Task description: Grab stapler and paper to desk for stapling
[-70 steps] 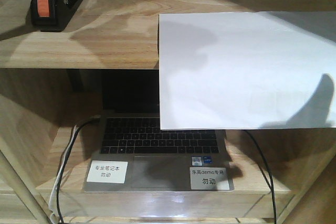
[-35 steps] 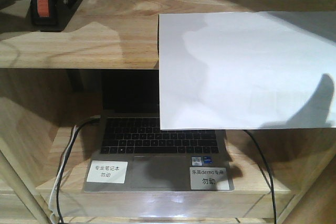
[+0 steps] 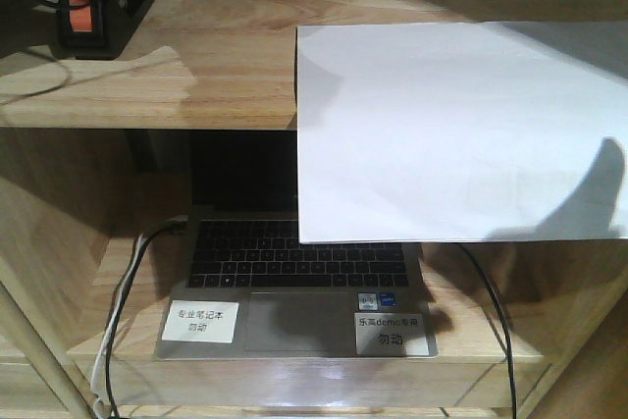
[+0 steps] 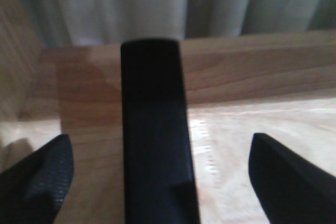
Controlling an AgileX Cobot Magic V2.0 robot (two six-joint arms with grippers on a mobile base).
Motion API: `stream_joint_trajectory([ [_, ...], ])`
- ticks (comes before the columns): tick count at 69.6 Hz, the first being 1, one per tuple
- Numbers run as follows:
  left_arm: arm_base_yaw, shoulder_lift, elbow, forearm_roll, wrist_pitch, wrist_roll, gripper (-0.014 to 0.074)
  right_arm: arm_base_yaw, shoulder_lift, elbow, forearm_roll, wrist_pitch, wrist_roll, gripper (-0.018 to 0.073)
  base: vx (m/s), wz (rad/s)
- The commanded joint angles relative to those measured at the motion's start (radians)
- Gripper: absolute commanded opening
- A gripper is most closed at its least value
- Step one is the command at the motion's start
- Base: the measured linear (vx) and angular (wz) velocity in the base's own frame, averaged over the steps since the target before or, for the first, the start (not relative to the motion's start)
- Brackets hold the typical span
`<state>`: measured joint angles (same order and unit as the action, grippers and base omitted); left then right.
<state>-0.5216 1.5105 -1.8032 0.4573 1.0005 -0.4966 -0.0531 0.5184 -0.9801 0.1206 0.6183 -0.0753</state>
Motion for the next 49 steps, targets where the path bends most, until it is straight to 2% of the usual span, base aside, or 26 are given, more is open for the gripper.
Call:
stream_joint_trajectory([
  [1,0.007,-0.023,-0.034,0.001,-0.074,-0.007,0.0619,-0.007,0.012,-0.023,0.002,-0.078,-0.004,0.0363,0.0,0.0],
  [24,0.007,-0.013,-0.034,-0.008,-0.089,-0.006,0.0557,-0.007,0.012,-0.023,0.002,-0.078,-0.004,0.0363,0.0,0.0],
  [32,0.007,-0.013,-0.034,-0.01,-0.087,-0.006,0.0511,-0.007,0.012,-0.023,0.002,-0.078,-0.004,0.0363,0.0,0.0],
  [41,0.007,-0.013,-0.034,-0.031,-0.078,-0.006,0.0401,-0.007,0.012,-0.023,0.002,-0.078,-0.004,0.0363,0.0,0.0],
  [49,0.007,-0.013,-0.034,-0.033,-0.073,-0.006,0.024,-0.007,0.012,-0.023,0.002,-0.078,-0.004,0.0363,0.0,0.0],
])
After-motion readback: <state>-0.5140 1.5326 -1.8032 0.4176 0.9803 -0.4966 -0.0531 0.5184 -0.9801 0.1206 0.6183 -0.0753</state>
